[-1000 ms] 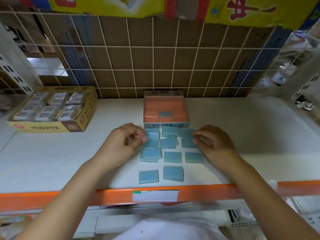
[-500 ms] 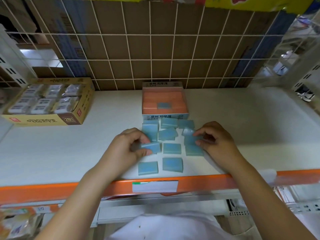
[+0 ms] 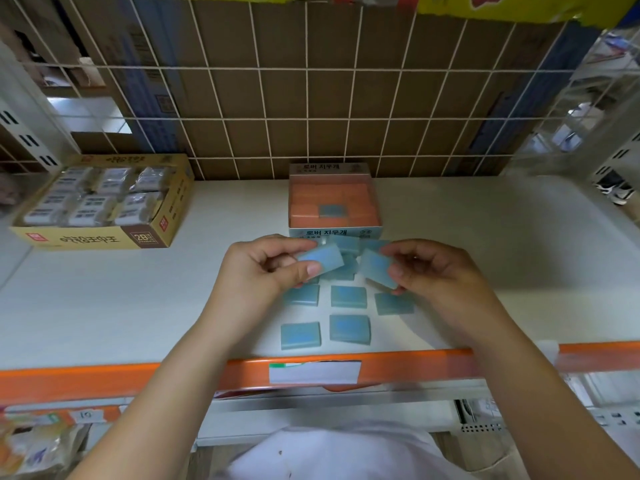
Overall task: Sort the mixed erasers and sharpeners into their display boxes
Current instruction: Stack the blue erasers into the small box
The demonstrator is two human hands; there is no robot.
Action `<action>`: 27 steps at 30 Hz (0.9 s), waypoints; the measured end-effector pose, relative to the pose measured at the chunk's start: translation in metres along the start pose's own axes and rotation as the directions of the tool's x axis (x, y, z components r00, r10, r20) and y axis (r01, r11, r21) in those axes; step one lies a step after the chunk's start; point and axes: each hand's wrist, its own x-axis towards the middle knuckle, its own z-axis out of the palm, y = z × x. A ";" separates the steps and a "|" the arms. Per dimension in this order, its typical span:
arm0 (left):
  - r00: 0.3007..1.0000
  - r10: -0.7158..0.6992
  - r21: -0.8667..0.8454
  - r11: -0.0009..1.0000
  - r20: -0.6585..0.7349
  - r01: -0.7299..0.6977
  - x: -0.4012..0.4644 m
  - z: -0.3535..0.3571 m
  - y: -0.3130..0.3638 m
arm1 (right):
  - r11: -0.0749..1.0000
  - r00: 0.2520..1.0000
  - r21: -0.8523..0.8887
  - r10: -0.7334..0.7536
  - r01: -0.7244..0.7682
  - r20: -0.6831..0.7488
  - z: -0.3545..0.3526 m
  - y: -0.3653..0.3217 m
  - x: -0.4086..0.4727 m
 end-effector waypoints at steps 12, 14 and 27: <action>0.994 0.083 -0.027 0.996 0.065 -0.081 0.004 -0.004 0.008 | 0.999 0.998 -0.018 -0.044 0.045 0.053 0.009 -0.023 0.002; 0.996 0.084 -0.054 0.995 0.042 -0.082 0.007 -0.005 0.009 | 0.998 0.997 -0.021 -0.064 0.065 0.040 0.009 -0.026 0.004; 0.980 0.200 -0.047 0.979 0.013 -0.199 0.023 -0.015 0.026 | 0.971 0.971 -0.029 -0.237 0.238 0.011 0.011 -0.055 0.015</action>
